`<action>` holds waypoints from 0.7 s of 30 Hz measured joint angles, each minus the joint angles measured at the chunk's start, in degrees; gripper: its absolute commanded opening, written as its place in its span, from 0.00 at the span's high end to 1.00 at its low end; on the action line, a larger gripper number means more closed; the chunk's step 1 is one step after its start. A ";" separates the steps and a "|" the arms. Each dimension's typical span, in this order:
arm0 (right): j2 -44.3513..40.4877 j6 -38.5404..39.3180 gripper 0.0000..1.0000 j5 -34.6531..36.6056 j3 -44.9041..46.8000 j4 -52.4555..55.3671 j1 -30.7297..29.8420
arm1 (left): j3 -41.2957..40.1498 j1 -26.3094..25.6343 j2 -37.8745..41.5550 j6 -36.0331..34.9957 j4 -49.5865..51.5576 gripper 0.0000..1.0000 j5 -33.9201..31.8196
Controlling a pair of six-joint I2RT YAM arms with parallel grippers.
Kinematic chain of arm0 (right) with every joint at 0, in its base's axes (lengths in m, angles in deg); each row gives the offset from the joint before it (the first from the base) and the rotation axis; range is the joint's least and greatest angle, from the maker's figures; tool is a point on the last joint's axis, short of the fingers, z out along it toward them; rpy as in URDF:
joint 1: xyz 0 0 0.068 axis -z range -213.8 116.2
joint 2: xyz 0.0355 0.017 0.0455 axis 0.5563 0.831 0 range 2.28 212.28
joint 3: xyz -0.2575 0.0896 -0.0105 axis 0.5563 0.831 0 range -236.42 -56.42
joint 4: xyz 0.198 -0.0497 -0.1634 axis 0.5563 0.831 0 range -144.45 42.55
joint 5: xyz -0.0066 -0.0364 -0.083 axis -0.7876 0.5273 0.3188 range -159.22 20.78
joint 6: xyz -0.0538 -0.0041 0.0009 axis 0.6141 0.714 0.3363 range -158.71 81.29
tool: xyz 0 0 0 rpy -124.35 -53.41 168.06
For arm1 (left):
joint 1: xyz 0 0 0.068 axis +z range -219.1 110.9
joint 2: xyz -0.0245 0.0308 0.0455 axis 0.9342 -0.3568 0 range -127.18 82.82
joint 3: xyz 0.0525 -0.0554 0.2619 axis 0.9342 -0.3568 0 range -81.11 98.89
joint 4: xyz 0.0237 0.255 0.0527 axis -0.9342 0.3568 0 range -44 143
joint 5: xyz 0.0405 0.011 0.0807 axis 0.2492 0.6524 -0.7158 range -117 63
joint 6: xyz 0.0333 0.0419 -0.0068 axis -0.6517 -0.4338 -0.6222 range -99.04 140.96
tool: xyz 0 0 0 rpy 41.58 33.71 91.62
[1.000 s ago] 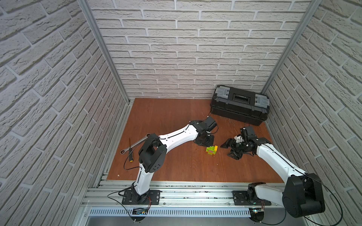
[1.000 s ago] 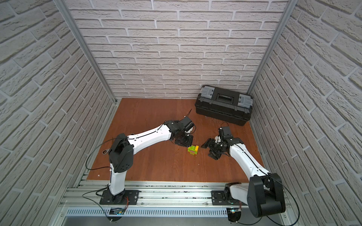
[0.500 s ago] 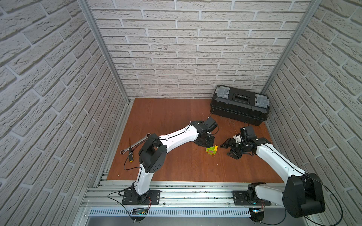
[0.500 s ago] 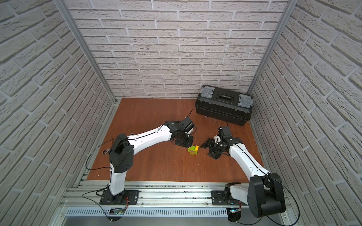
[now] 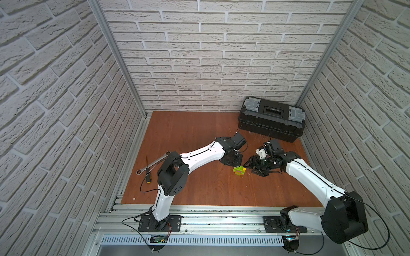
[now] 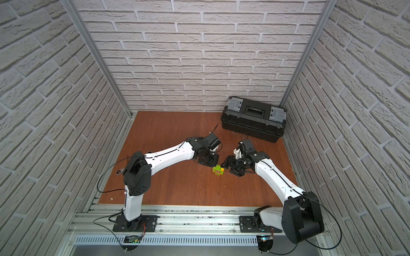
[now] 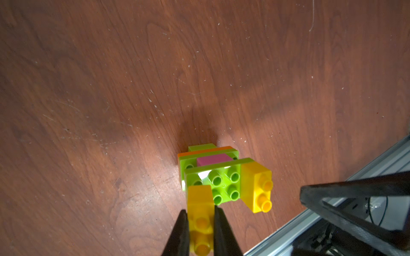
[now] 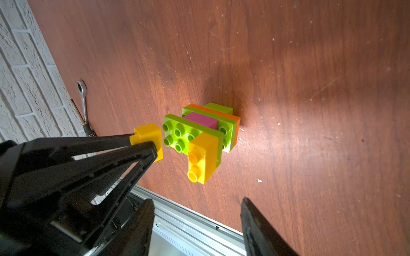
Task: Assemble a carrot with lego
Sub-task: Assemble the lego brick with the lego brick.
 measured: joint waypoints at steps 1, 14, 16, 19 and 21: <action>0.31 0.13 0.36 0.15 -0.07 0.11 -0.13 | 0.00 0.00 0.00 0.00 -0.04 1.00 0.00; 4.13 0.24 0.35 0.96 -0.02 -0.42 -2.43 | -1.81 0.17 0.02 0.13 -1.20 1.00 0.31; 4.76 0.24 0.34 1.20 -0.02 -0.59 -2.82 | -1.92 0.17 0.02 0.13 -1.46 1.00 0.33; 5.68 0.22 0.35 1.66 -0.02 -0.94 -3.26 | -1.92 0.20 0.02 0.15 -1.66 1.00 0.39; 6.23 0.22 0.35 1.84 -0.02 -1.25 -3.34 | -1.92 0.20 0.02 0.13 -1.73 1.00 0.48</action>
